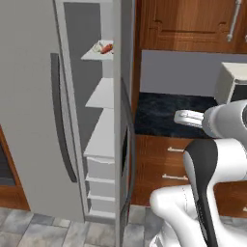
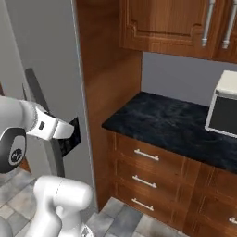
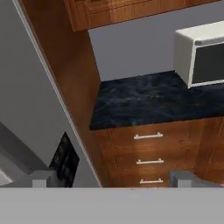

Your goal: Take the garlic and lemon from the second highest rack and move them to the highest rack where the carrot and garlic are located, to maximize freezer space. Close the freezer door after rearranging.

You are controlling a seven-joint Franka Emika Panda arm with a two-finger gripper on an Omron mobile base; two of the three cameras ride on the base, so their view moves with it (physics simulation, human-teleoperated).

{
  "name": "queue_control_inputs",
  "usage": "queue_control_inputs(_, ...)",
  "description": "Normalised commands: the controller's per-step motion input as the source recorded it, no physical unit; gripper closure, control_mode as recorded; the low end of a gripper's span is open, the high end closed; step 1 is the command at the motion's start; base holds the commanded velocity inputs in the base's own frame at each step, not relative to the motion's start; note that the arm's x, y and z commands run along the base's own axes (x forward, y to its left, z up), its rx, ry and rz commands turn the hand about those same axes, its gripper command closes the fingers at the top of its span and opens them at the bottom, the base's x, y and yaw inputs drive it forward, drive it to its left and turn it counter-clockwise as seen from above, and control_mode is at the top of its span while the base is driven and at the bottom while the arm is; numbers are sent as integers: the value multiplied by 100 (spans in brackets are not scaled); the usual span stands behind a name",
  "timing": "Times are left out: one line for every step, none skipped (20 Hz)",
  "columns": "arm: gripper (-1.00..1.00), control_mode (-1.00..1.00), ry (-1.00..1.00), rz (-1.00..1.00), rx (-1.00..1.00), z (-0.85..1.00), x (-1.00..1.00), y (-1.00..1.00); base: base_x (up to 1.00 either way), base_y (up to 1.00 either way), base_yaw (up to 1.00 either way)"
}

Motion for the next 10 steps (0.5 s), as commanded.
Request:
queue_control_inputs(-100,100,0,0,0,0,0,0,68,-65,74)
queue_control_inputs(-100,100,0,0,0,0,0,0,65,-65,77)
queue_control_inputs(-100,100,0,0,0,0,0,0,64,-64,77)
queue_control_inputs(-100,100,0,0,0,0,0,0,62,-62,77)
queue_control_inputs(-100,100,0,0,0,0,0,0,57,-59,78)
queue_control_inputs(-100,100,0,0,0,0,0,0,50,-64,78)
queue_control_inputs(-100,100,0,0,0,0,0,0,33,-58,76)
queue_control_inputs(-100,-100,0,61,31,-18,11,-42,0,0,0)
queue_control_inputs(-100,-100,0,10,21,-13,0,-2,0,0,0)
queue_control_inputs(-100,-100,0,13,19,-4,2,0,0,0,0)
